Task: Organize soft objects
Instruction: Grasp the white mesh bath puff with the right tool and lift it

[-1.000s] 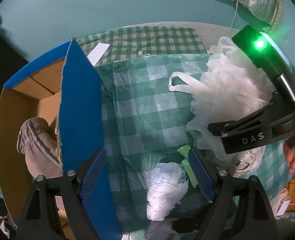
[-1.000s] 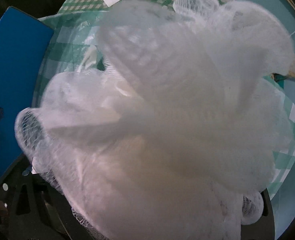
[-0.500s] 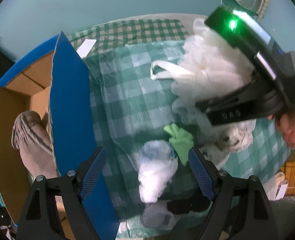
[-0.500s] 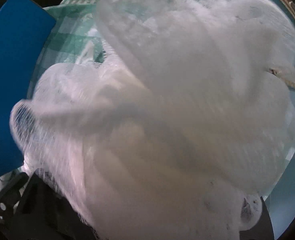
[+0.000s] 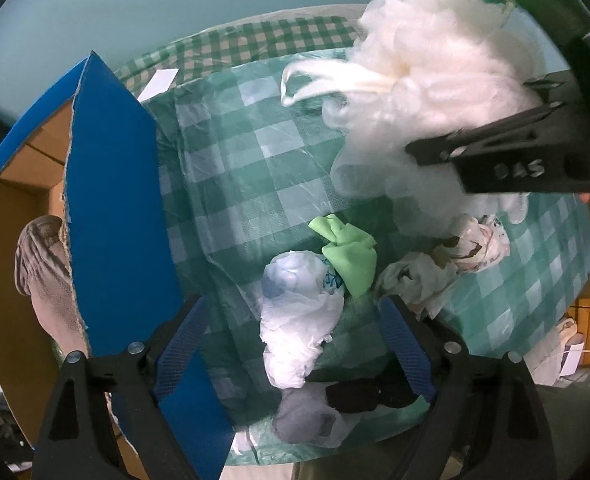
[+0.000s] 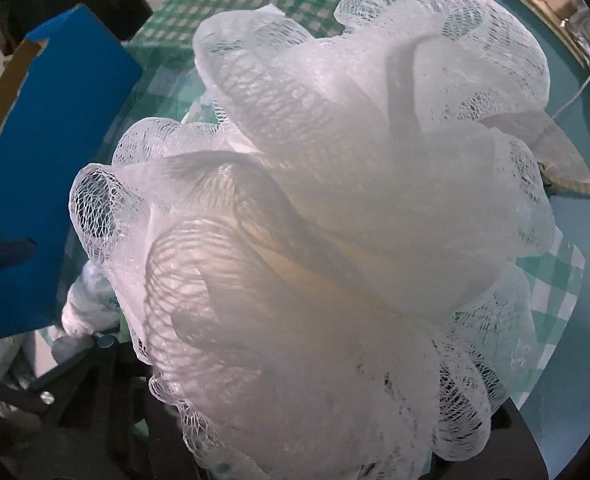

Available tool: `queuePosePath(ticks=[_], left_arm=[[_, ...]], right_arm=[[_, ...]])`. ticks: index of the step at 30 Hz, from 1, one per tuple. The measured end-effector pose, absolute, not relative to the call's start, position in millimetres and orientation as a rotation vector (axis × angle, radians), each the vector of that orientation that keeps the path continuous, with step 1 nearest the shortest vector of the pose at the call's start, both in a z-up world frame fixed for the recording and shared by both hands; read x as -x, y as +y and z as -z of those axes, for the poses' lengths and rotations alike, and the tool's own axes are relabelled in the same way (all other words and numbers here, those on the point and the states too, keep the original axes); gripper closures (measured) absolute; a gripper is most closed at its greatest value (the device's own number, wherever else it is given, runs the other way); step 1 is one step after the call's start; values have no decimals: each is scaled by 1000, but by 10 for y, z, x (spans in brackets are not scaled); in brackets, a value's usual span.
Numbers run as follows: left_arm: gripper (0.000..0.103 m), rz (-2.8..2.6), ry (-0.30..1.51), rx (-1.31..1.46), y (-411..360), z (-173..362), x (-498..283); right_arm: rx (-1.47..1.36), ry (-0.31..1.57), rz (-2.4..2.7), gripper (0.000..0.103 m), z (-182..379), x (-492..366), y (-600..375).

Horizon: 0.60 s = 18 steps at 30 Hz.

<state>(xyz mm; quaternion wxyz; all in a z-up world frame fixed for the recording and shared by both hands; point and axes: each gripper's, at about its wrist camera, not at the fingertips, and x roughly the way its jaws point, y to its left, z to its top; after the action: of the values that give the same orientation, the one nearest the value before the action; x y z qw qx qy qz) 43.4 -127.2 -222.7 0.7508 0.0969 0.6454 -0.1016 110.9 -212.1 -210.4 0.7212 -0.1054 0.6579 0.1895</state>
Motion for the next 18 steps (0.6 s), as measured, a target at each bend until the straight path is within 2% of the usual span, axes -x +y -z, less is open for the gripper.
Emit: queuePosePath(ticks=[11, 18], left_arm=[[10, 212, 1429, -82, -1282, 2214, -487], [10, 203, 1456, -164, -1340, 2374, -438]], right_arm=[[159, 1360, -400, 52, 1735, -994, -2122], [131, 1350, -396, 52, 1653, -846, -2079]])
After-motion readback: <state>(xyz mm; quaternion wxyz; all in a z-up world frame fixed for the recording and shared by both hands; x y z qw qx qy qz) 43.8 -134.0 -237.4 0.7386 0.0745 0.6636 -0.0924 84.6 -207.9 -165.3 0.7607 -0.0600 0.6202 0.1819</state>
